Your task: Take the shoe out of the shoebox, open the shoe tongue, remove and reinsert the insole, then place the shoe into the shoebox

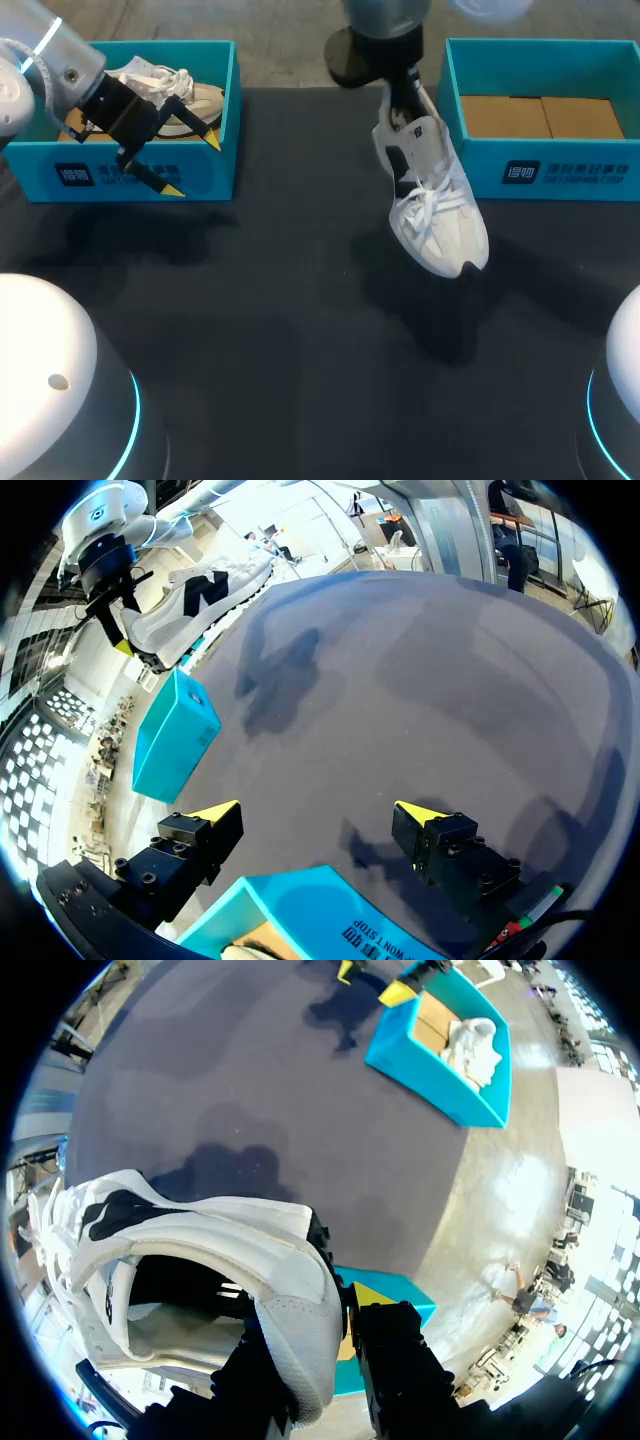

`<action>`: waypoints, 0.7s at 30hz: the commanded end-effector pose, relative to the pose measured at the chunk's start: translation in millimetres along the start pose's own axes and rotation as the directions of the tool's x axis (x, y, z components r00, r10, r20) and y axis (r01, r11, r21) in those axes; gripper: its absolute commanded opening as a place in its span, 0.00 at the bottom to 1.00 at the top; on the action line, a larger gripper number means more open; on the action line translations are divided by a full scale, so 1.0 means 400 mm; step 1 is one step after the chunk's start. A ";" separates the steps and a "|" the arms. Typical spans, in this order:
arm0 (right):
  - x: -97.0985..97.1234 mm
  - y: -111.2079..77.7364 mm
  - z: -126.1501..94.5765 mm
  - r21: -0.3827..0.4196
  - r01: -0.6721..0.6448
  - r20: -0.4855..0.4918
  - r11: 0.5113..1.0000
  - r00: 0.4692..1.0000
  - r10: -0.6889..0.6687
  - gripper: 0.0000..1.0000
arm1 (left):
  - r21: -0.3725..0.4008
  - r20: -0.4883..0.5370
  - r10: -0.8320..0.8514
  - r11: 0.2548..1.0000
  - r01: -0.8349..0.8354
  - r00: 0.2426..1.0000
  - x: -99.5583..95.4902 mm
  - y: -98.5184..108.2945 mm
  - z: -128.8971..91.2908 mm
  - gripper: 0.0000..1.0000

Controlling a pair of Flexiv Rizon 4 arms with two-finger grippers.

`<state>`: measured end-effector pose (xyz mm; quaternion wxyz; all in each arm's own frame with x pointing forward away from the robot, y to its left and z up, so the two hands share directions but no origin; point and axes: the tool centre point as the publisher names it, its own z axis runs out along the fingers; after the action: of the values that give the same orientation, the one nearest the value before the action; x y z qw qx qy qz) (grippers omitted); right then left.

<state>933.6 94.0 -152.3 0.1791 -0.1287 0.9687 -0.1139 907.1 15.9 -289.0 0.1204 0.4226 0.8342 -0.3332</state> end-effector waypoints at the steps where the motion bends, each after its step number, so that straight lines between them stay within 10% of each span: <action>1: -0.002 -0.092 -0.036 -0.001 -0.003 -0.009 1.000 1.000 0.003 0.00 | -0.002 -0.001 0.000 1.000 0.000 1.000 0.001 -0.002 0.000 1.00; 21: -0.066 -0.342 -0.022 0.016 0.035 -0.042 0.999 0.999 -0.035 0.00 | -0.002 -0.001 0.000 1.000 0.000 1.000 0.001 -0.002 0.000 1.00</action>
<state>978.2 -21.4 -107.2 0.1630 -0.1406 0.9680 -0.1293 907.1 15.8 -289.0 0.1204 0.4227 0.8341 -0.3332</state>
